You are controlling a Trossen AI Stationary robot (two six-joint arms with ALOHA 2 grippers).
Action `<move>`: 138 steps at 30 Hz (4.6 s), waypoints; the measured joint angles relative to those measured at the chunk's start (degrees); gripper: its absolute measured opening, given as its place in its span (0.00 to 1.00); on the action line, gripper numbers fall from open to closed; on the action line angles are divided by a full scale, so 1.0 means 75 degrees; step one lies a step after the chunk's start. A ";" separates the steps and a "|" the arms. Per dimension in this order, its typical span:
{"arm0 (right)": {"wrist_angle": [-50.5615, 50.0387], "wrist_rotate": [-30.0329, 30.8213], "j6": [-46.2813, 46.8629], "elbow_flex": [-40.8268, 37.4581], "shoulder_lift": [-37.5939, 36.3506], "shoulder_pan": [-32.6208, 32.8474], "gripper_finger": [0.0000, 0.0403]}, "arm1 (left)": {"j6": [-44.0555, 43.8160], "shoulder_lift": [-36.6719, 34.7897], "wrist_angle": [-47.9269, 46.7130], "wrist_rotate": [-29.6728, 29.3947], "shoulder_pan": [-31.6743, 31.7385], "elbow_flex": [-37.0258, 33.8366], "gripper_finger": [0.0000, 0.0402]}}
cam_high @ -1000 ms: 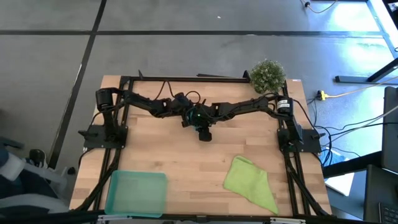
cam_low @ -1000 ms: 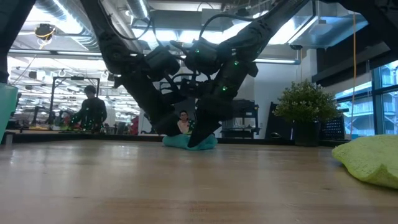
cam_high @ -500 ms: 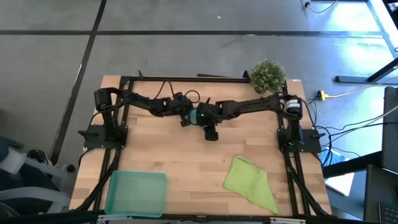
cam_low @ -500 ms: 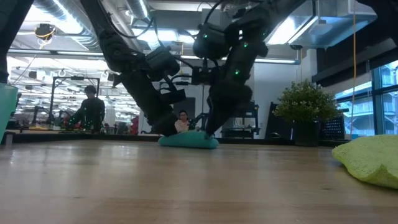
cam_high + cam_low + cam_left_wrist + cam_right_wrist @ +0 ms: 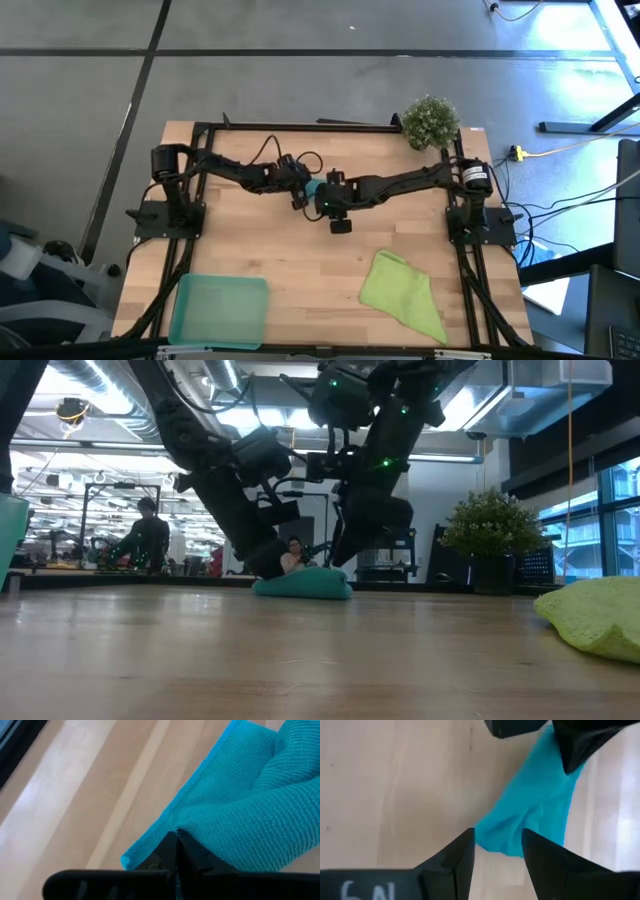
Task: Roll microfiber towels into tight, uniform cylinder then place into a basket
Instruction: Roll the blue microfiber towel
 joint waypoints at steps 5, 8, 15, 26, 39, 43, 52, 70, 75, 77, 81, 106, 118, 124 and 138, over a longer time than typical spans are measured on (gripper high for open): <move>0.0637 -0.0848 -0.0005 -0.0246 0.0000 0.0183 0.40 | -0.0250 -0.0002 -0.0006 0.0041 -0.0103 0.0000 0.00; 0.0936 -0.0942 -0.0008 -0.0648 0.0003 0.0261 0.40 | -0.0257 -0.0002 -0.0005 0.0007 -0.0153 0.0000 0.00; 0.1450 -0.0095 0.0202 -0.1142 0.0003 0.0209 0.40 | -0.0258 -0.0002 -0.0006 -0.0026 -0.0169 0.0000 0.00; 0.1818 0.0826 -0.0023 -0.1201 0.0003 0.0155 0.40 | -0.0257 -0.0002 -0.0045 -0.0026 -0.0172 0.0000 0.00; 0.2143 0.1908 0.0103 -0.1201 0.0001 -0.0041 0.40 | -0.0257 -0.0002 -0.0046 -0.0026 -0.0172 0.0000 0.00; 0.2141 0.1540 0.0278 -0.1201 0.0003 -0.0393 0.40 | -0.0257 -0.0002 -0.0049 -0.0026 -0.0175 0.0000 0.00; 0.2197 0.0518 0.0203 -0.1198 0.0127 -0.1106 0.40 | -0.0254 -0.0002 -0.0052 -0.0090 -0.0184 0.0000 0.00; 0.2346 -0.1179 -0.0008 -0.1166 0.0434 -0.1883 0.40 | -0.0183 -0.0674 -0.0725 -0.0372 -0.0198 -0.0073 0.00; 0.2250 -0.1480 -0.0017 -0.1169 0.0446 -0.1958 0.40 | -0.0199 -0.0941 -0.1459 -0.1005 -0.0195 -0.0073 0.00; 0.2239 -0.1573 -0.0025 -0.1172 0.0446 -0.1958 0.40 | -0.0225 -0.0944 -0.1565 -0.1051 -0.0198 -0.0071 0.00; 0.2229 -0.1643 -0.0025 -0.1174 0.0453 -0.1963 0.40 | -0.0202 -0.0946 -0.1582 -0.1086 -0.0195 -0.0064 0.00; 0.2355 -0.2015 0.0177 -0.1185 0.0624 -0.1978 0.40 | 0.0016 -0.2688 -0.2678 -0.0737 -0.0251 -0.0050 0.00; 0.2398 -0.2105 0.0193 -0.1192 0.0624 -0.1972 0.40 | -0.0185 -0.2290 -0.2658 -0.0766 -0.0260 -0.0050 0.11; 0.2398 -0.2113 0.0193 -0.1192 0.0624 -0.1972 0.40 | -0.0193 -0.2293 -0.2653 -0.1476 -0.0257 -0.0050 0.23; 0.2430 -0.2134 0.0196 -0.1199 0.0624 -0.1967 0.40 | -0.0665 -0.3194 -0.3708 -0.1529 -0.0285 0.0378 0.24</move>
